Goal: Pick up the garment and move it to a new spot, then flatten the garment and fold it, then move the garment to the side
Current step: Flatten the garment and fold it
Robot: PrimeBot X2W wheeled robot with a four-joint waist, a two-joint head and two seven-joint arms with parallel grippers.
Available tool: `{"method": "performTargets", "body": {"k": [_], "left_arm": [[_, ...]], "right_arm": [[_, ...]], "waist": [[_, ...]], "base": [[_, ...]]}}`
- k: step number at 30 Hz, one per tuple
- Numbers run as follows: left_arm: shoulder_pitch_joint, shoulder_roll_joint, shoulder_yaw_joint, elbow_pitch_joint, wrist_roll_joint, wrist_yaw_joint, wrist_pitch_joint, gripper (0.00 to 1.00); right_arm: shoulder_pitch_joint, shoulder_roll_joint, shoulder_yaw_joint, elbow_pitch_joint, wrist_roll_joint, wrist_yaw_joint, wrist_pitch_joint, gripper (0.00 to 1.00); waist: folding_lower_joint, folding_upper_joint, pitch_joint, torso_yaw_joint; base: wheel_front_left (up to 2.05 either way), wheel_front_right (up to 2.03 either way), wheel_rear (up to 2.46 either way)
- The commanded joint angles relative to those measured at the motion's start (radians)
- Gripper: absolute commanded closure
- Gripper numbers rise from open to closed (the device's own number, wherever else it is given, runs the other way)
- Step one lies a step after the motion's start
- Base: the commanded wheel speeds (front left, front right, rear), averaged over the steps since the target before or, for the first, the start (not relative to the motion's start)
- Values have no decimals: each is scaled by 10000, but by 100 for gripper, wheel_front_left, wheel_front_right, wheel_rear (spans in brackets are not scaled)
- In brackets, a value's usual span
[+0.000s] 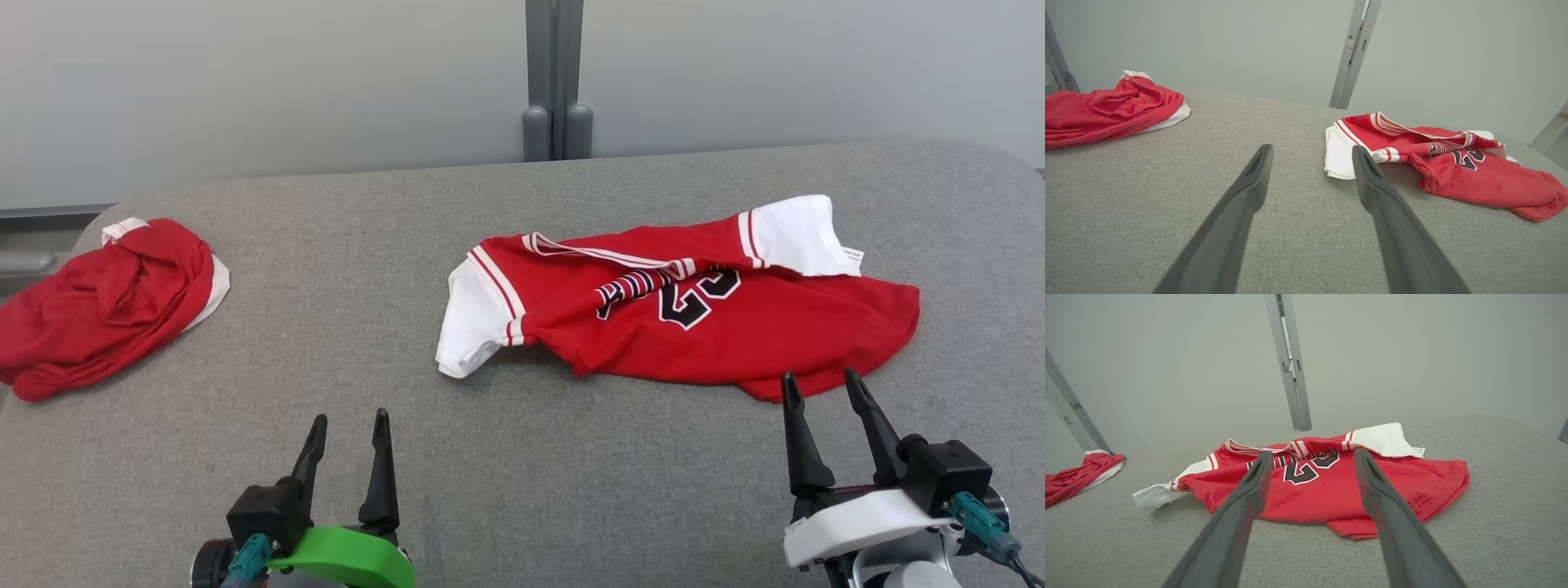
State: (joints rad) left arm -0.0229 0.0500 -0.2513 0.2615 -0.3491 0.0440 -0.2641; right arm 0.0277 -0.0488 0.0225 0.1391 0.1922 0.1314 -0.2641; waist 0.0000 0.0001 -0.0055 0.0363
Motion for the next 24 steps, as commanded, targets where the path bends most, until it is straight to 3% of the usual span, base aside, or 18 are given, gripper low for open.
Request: {"method": "performTargets", "body": {"k": [1, 16, 24], "left_arm": [[49, 10, 51, 35, 99, -21, -6, 0], [-88, 9, 119, 121, 148, -45, -6, 0], [-391, 11, -17, -94, 136, -75, -6, 0]], "right_arm": [[60, -29, 19, 24, 90, -14, -7, 0], [101, -30, -236, 193, -52, -15, -6, 0], [-629, -24, -812, 1885, -1310, -14, -6, 0]], "waist": [[0, -1, 13, 2], [0, -1, 116, 7], [0, -1, 600, 224]], "base": [[0, 0, 0], [0, 0, 0], [0, 0, 0]]}}
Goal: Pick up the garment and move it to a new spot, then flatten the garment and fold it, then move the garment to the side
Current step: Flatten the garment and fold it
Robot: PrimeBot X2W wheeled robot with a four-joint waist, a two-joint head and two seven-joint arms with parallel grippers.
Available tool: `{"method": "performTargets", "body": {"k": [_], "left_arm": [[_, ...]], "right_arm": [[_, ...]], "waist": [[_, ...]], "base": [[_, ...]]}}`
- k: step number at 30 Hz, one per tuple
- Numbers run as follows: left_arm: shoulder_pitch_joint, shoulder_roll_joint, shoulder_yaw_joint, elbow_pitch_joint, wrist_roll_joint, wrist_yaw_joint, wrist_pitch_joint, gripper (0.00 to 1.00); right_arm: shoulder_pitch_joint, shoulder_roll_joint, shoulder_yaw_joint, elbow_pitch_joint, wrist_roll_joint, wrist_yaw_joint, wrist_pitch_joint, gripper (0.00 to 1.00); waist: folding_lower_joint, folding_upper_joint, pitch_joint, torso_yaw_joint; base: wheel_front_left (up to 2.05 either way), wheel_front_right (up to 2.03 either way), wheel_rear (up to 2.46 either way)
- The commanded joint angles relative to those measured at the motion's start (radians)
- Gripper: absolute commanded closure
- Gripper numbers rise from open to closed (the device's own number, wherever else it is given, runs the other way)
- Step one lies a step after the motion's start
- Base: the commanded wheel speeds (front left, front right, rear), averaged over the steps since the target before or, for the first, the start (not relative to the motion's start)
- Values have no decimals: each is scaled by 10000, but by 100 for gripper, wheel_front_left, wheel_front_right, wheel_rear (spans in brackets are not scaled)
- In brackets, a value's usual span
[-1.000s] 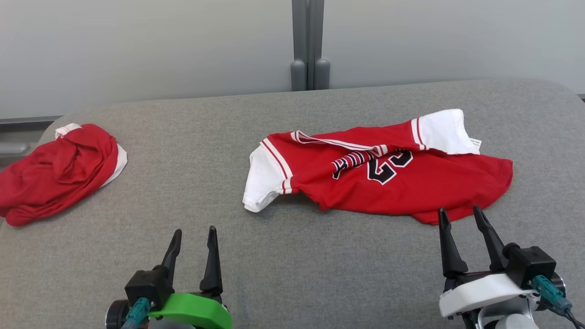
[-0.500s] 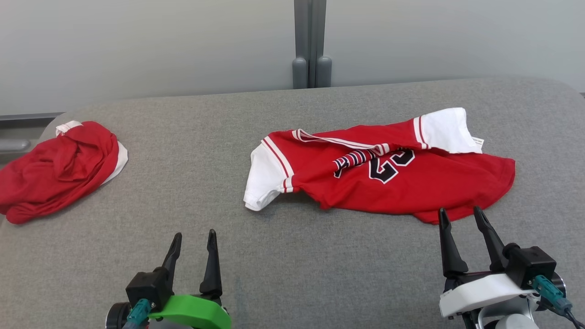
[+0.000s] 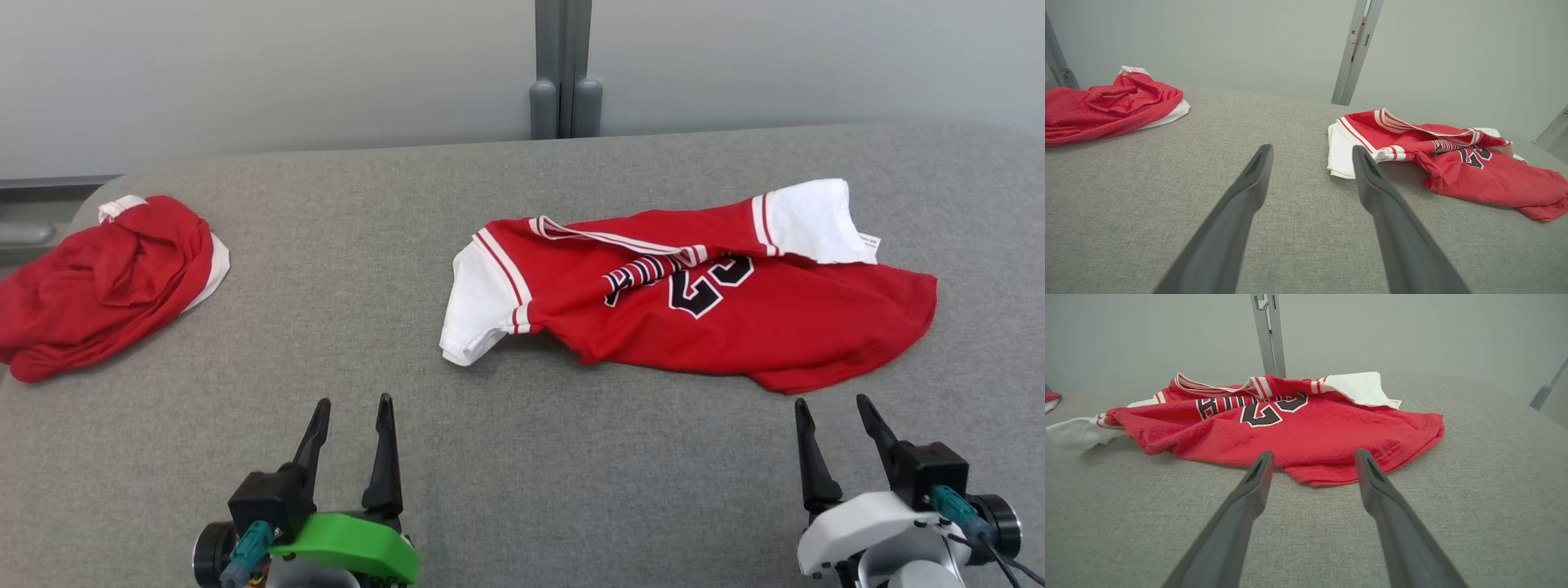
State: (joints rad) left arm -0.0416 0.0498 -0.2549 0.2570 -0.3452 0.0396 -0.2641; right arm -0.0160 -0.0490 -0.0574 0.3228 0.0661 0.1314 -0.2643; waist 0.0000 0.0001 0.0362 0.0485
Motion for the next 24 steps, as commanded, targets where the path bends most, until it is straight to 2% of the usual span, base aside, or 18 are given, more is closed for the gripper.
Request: {"method": "performTargets", "body": {"k": [1, 6, 10, 16, 17, 18, 19, 21, 24], "left_arm": [[-254, 13, -19, -104, 96, -32, -6, 0], [-481, 14, -160, -291, 92, -13, -6, 0], [-693, 14, -202, -414, 90, 43, -6, 0], [-830, 14, -109, -477, 101, 88, -6, 0], [-845, 14, -99, -476, 103, 91, -6, 0], [-864, 14, -85, -472, 109, 95, -6, 0], [-867, 14, -76, -472, 114, 107, -6, 0], [-861, 14, -53, -476, 130, 115, -6, 0], [-838, 14, -75, -438, 165, 110, -6, 0]], "right_arm": [[-414, -33, -68, 445, -284, -15, -3, 0], [-1559, -33, -225, 2135, -1187, -15, -4, 0], [-2630, -28, -793, 3737, -1848, -15, 26, 0], [-3527, -163, -1262, 4976, -2407, -15, 14, 0], [-3611, -174, -1308, 5138, -2427, -15, 27, 12], [-3727, -172, -1365, 5298, -2454, -15, 32, 68], [-3806, -167, -1403, 5392, -2464, -15, 31, 100], [-3960, -157, -1396, 5361, -2484, -15, 23, 100], [-4026, -112, -1107, 4581, -2285, -15, 2, 100]], "waist": [[0, -1, 297, 149], [0, -1, 780, 408], [0, -1, 1210, 744], [0, -1, 1515, 940], [0, -1, 1535, 944], [0, -1, 1553, 942], [0, -1, 1561, 928], [0, -1, 1553, 857], [0, -1, 1486, 673]], "base": [[0, 0, 0], [0, 0, 0], [0, 0, 0], [0, 0, 0], [0, 0, 0], [0, 0, 0], [0, 0, 0], [0, 0, 0], [0, 0, 0]]}}
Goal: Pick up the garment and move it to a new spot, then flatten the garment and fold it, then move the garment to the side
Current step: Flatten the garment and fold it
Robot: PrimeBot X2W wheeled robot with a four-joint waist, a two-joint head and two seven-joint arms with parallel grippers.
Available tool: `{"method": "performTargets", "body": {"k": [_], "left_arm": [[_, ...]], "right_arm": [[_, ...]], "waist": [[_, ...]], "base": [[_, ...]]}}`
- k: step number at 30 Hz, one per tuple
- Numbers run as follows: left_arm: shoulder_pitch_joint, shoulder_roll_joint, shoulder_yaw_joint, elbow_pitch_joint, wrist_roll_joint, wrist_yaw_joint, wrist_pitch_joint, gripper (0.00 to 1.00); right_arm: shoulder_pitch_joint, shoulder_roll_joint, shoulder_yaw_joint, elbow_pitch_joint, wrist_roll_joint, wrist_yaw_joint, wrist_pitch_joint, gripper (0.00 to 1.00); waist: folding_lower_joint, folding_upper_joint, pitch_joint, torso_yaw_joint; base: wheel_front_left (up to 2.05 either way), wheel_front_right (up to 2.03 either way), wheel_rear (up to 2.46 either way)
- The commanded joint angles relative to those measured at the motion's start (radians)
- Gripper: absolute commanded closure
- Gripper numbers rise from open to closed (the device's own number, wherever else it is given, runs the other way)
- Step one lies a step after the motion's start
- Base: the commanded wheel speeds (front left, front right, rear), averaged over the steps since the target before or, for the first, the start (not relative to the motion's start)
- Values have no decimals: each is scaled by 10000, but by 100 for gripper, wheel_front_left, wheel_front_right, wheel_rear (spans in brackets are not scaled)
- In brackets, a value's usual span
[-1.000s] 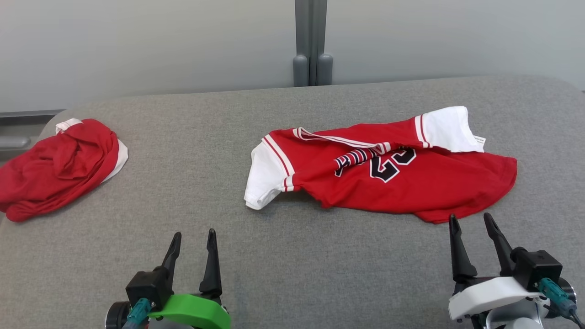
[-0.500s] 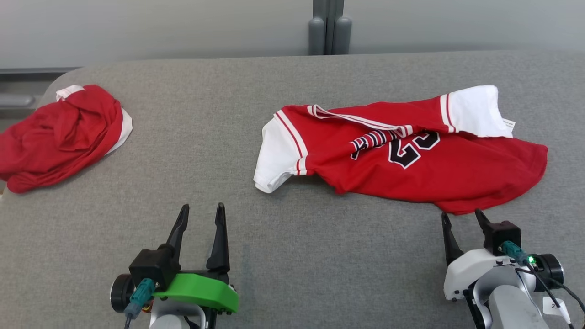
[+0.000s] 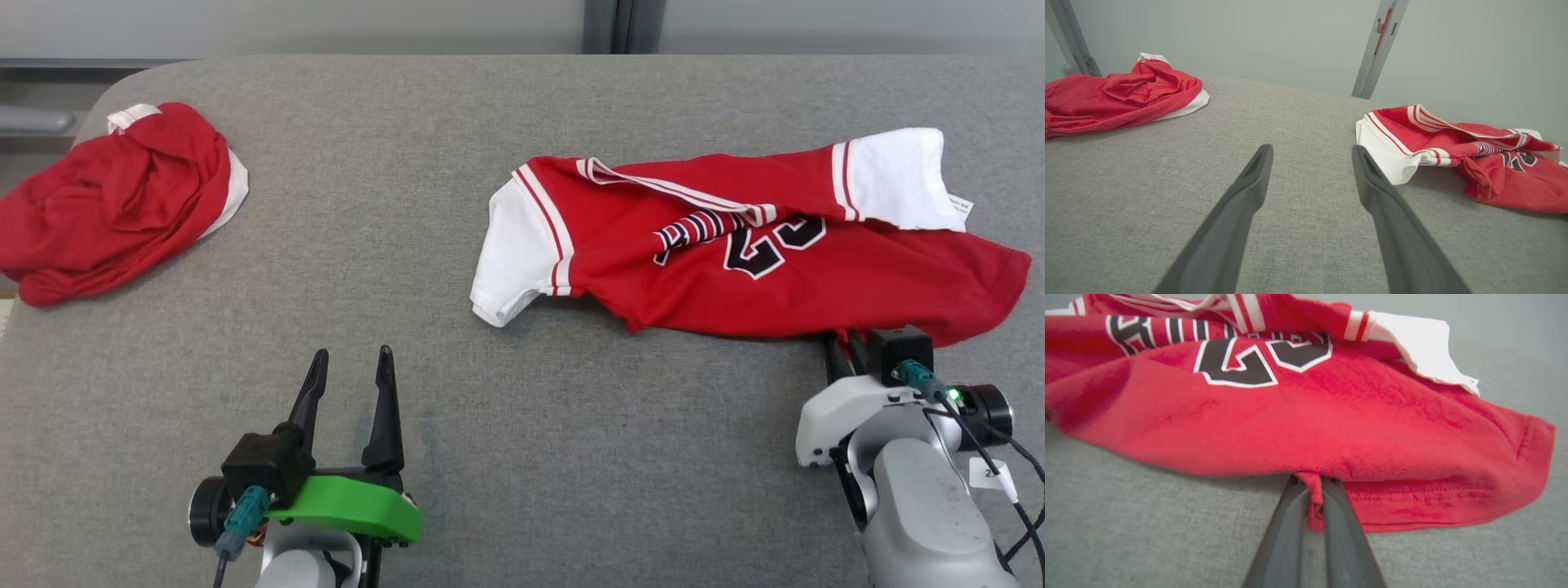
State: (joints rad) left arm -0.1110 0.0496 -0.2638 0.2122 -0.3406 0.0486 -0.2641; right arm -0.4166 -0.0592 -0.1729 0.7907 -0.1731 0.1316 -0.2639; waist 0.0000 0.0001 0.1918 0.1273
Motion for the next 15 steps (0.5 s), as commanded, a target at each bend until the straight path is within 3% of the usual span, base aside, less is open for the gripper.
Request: {"method": "performTargets", "body": {"k": [1, 10, 15], "left_arm": [[-130, 16, 15, 16, 131, 22, -7, 0], [64, 17, 168, 6, 161, 19, -6, 0], [144, 19, 277, -26, 203, 23, -7, 0]], "right_arm": [[67, 14, 222, -463, 231, -17, -2, 100], [1587, 34, 1984, -4119, 1386, -17, -3, 100], [3083, -118, 2538, -6353, 1770, -17, 813, 100]], "waist": [[0, -1, -105, -199], [0, -1, -464, -1029], [0, -1, -525, -1451]], "base": [[0, 0, 0], [0, 0, 0], [0, 0, 0]]}}
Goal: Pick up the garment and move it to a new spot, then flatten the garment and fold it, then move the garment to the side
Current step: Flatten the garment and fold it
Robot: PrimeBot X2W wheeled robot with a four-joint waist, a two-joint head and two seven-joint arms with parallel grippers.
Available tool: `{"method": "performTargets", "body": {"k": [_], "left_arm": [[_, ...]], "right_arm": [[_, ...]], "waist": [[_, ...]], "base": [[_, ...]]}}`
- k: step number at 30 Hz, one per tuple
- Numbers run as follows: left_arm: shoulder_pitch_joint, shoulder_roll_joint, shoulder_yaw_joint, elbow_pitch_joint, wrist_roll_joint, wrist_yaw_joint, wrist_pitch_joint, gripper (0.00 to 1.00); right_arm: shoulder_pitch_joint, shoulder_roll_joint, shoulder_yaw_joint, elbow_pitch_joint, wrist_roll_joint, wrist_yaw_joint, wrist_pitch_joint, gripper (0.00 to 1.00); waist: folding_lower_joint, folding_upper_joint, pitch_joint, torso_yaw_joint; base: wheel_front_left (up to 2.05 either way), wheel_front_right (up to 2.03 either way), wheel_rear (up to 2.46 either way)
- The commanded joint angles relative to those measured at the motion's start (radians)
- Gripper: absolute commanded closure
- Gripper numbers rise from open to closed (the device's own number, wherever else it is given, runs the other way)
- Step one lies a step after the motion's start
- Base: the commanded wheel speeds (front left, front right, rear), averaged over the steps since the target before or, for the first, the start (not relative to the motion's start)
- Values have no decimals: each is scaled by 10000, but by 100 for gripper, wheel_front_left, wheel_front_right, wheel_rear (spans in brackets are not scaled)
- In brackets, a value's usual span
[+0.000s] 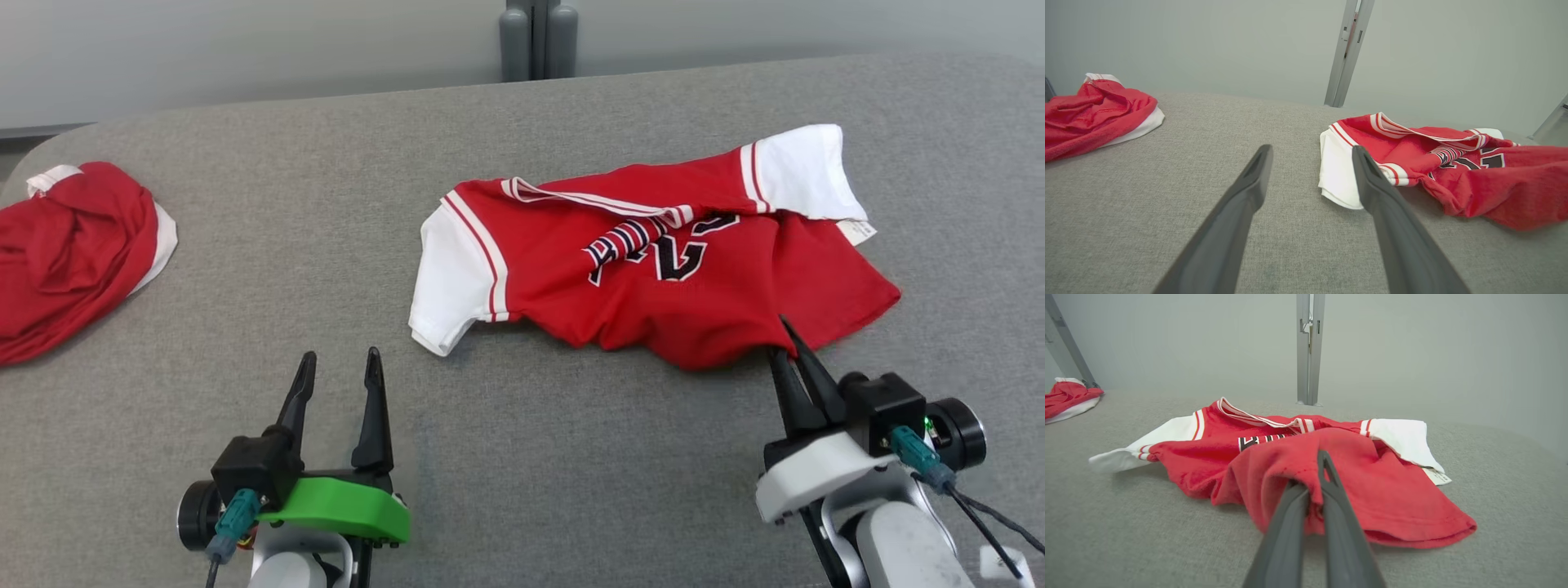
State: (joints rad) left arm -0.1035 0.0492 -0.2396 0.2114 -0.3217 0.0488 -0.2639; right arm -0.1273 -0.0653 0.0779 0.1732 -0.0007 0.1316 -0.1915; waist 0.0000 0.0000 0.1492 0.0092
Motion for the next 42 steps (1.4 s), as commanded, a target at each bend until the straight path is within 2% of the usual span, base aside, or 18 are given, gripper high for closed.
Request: {"method": "performTargets", "body": {"k": [1, 6, 9, 12, 13, 14, 15, 20, 23, 27, 30, 34, 42], "left_arm": [[61, 23, 52, -27, 27, 8, -8, 0], [-81, 23, 110, -74, 98, -61, -8, 0], [-166, 23, 115, -64, 126, -93, -8, 0], [-226, 23, 117, -22, 127, -118, -8, 0], [-234, 23, 111, -9, 130, -120, -8, 0], [-243, 23, 103, 7, 135, -132, -8, 0], [-243, 23, 91, 24, 136, -137, -8, 0], [-158, 23, 65, 100, 139, -145, -8, 0], [-49, 23, 54, 130, 135, -138, -8, 0], [55, 23, -16, 101, 103, -105, -9, 0], [12, 24, -127, 99, 48, -103, -8, 0], [-118, 24, -246, 82, 58, -112, -8, 0], [-360, 24, -329, 82, 129, -68, -8, 0]], "right_arm": [[465, -106, 76, -525, 109, -17, 287, 100], [1842, -307, 82, -1959, 488, -17, 1351, 100], [2331, -425, -51, -1971, 507, -17, 1723, 100], [2536, -532, -119, -1414, 623, -16, 1859, 100], [2523, -551, -162, -1209, 602, -17, 1788, 72], [2467, -477, -180, -958, 725, -17, 1676, 16], [2409, -428, -171, -698, 786, -17, 1621, 0], [2157, -342, -129, -386, 1114, -17, 1329, 0], [2008, -542, -508, -942, 1328, -17, 1355, 0], [1769, -783, -1102, -2019, 1024, -16, 1769, 0], [1379, -1082, -1297, -2129, 868, -19, 2132, 0], [522, -1230, -1089, -1080, 1070, -14, 2506, 0], [-1481, -1682, -386, 1958, 1617, -17, 2735, 0]], "waist": [[0, 0, -86, -328], [0, 0, 60, -559], [0, 0, 137, -623], [0, 0, 179, -655], [0, 0, 186, -655], [0, 0, 186, -651], [0, 0, 171, -642], [0, 0, 28, -585], [0, 0, -96, -534], [0, 0, -188, -448], [0, 0, -160, -269], [0, 0, 28, 6], [0, 0, 531, 767]], "base": [[0, 0, 0], [0, 0, 0], [0, 0, 0], [0, 0, 0], [0, 0, 0], [0, 0, 0], [0, 0, 0], [0, 0, 0], [0, 0, 0], [0, 0, 0], [0, 0, 0], [0, 0, 0], [0, 0, 0]]}}
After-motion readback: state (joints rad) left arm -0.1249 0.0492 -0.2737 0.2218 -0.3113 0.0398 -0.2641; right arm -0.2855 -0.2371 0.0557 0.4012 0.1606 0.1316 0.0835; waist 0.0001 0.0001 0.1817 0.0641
